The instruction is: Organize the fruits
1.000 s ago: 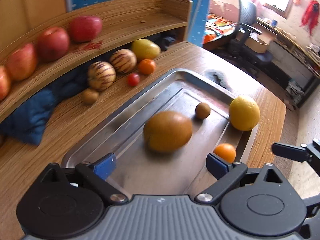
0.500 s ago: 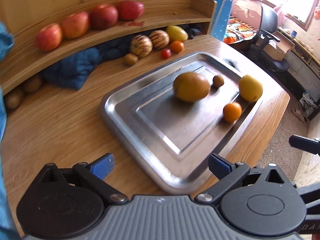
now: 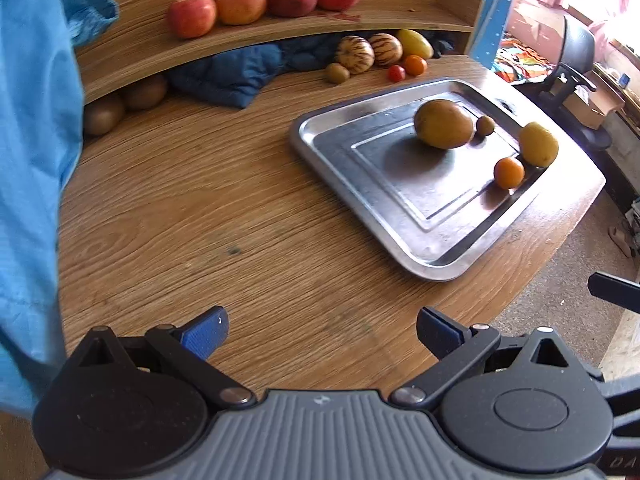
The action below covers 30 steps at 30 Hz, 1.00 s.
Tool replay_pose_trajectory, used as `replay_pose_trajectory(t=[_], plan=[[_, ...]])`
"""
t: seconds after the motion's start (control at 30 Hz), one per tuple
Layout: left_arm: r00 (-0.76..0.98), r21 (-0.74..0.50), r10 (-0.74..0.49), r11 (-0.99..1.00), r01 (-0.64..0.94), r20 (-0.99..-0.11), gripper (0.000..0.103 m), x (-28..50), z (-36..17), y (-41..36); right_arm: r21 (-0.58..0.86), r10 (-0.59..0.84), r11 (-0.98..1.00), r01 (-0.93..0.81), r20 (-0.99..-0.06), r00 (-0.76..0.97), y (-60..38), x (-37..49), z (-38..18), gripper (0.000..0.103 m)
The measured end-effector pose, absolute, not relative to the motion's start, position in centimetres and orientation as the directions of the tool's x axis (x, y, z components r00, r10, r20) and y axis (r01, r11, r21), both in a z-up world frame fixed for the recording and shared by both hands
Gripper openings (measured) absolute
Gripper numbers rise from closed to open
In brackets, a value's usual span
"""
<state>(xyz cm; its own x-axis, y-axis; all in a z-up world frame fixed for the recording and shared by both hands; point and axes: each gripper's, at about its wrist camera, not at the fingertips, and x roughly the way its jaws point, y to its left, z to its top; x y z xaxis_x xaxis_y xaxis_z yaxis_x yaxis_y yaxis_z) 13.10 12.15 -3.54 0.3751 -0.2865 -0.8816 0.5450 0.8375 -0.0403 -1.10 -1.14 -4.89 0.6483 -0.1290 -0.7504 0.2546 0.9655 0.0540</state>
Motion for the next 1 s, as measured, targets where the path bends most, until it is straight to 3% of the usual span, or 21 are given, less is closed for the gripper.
replay_pose_trajectory(t=[0.53,1.0], plan=[[0.457,-0.034,-0.25,0.902,0.431,-0.854,0.102,16.8,-1.3,14.8,0.043,-0.107,0.981,0.191,-0.699,0.707,-0.7,2.8,-3.0,0.102],[0.498,-0.042,-0.297,0.887,0.46,-0.815,0.102,23.8,-0.2,9.7,0.01,-0.183,0.969,0.247,-0.642,0.745,-6.2,8.3,-1.9,0.102]])
